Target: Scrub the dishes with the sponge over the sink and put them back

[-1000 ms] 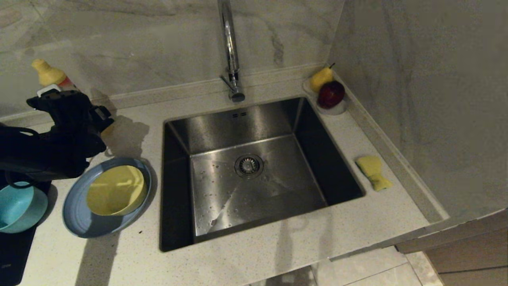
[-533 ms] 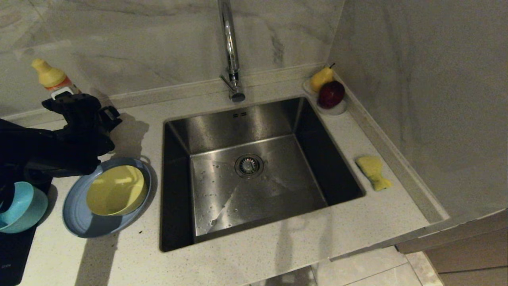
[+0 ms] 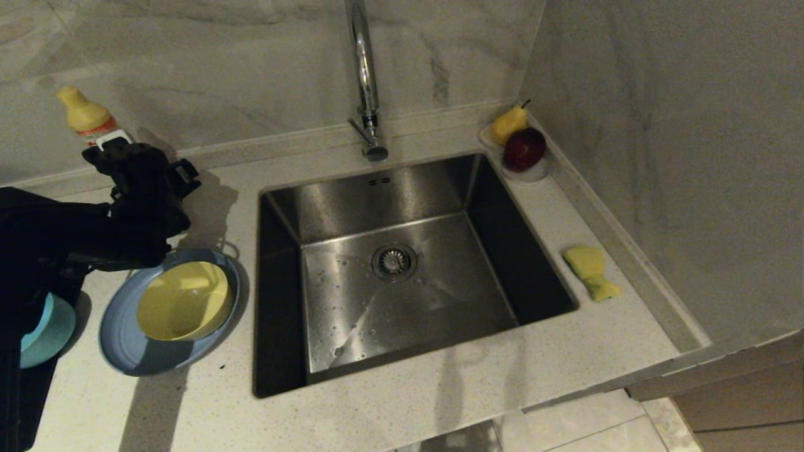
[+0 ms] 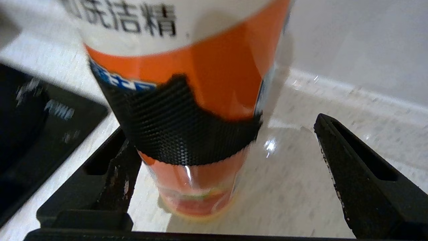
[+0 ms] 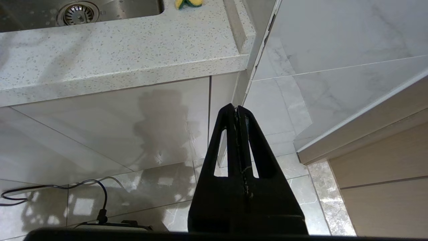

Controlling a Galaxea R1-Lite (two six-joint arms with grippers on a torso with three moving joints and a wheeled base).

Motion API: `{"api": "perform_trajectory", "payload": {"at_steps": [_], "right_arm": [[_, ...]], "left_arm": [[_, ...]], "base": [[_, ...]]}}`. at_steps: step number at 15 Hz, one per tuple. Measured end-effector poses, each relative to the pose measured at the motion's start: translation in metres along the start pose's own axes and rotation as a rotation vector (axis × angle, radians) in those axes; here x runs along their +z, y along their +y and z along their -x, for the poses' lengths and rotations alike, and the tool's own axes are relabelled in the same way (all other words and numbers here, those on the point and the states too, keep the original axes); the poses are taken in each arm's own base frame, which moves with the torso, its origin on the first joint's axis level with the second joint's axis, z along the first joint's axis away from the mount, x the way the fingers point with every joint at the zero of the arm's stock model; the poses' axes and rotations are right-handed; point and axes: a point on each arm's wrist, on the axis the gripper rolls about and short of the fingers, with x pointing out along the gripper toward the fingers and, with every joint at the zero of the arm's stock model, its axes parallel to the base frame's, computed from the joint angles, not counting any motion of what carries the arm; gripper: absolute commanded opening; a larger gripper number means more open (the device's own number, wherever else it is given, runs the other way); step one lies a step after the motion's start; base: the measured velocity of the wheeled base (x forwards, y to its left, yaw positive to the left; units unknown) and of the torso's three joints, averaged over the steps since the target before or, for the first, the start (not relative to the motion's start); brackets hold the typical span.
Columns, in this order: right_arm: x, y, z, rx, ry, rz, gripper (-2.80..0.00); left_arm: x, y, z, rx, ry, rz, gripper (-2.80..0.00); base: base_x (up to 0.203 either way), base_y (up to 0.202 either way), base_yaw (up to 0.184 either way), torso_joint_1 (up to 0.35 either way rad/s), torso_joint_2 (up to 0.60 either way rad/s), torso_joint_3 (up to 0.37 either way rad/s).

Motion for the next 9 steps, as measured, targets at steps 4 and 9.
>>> {"api": "perform_trajectory", "payload": {"at_steps": [4, 9], "right_arm": [[0.000, 0.000, 0.000, 0.000, 0.000, 0.000, -2.80], [0.000, 0.000, 0.000, 0.000, 0.000, 0.000, -2.80]], "left_arm": [[0.001, -0.004, -0.009, -0.013, -0.033, -0.023, 0.00], [-0.005, -0.002, -0.013, -0.005, -0.032, -0.024, 0.00]], "base": [[0.000, 0.000, 0.000, 0.000, 0.00, 0.000], [0.000, 0.000, 0.000, 0.000, 0.00, 0.000]]}}
